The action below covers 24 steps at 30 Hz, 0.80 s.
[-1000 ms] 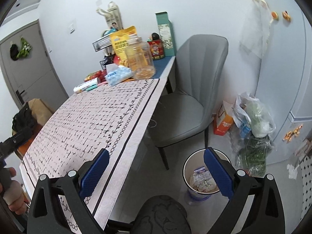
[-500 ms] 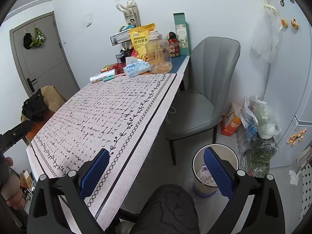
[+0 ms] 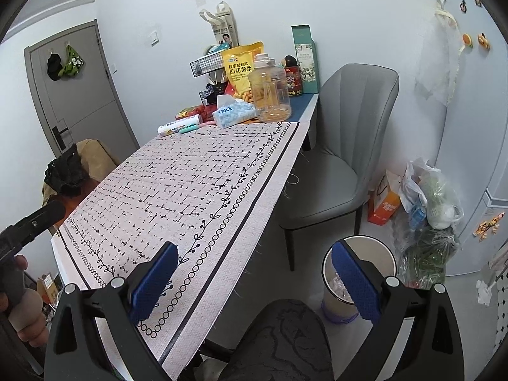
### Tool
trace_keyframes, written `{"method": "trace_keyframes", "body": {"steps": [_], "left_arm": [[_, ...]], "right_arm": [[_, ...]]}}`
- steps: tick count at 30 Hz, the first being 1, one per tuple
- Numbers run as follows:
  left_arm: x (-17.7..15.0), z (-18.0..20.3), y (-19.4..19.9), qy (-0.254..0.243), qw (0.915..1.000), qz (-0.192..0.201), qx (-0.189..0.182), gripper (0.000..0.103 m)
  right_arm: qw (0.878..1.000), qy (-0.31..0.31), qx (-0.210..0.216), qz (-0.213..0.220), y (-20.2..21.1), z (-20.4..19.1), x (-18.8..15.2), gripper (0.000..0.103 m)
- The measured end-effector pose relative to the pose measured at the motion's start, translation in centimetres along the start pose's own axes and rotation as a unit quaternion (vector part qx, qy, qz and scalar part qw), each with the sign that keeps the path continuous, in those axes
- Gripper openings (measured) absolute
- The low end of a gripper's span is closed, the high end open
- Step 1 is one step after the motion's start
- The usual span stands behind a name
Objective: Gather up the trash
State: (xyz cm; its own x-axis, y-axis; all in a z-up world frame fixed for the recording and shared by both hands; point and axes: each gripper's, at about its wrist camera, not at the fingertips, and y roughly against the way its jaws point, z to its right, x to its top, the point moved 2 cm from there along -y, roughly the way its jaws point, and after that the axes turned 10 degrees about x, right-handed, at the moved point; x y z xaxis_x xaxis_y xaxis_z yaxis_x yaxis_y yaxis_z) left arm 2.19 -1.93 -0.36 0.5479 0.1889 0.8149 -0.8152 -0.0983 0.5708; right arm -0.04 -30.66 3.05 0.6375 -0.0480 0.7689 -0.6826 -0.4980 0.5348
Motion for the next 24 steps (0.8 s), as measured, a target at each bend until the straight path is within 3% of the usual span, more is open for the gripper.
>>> {"method": "trace_keyframes", "body": {"steps": [24], "left_arm": [[-0.7, -0.7, -0.3, 0.017, 0.9998, -0.008, 0.001, 0.097]], "right_arm": [[1.000, 0.011, 0.013, 0.001, -0.5, -1.0, -0.3, 0.095]]}}
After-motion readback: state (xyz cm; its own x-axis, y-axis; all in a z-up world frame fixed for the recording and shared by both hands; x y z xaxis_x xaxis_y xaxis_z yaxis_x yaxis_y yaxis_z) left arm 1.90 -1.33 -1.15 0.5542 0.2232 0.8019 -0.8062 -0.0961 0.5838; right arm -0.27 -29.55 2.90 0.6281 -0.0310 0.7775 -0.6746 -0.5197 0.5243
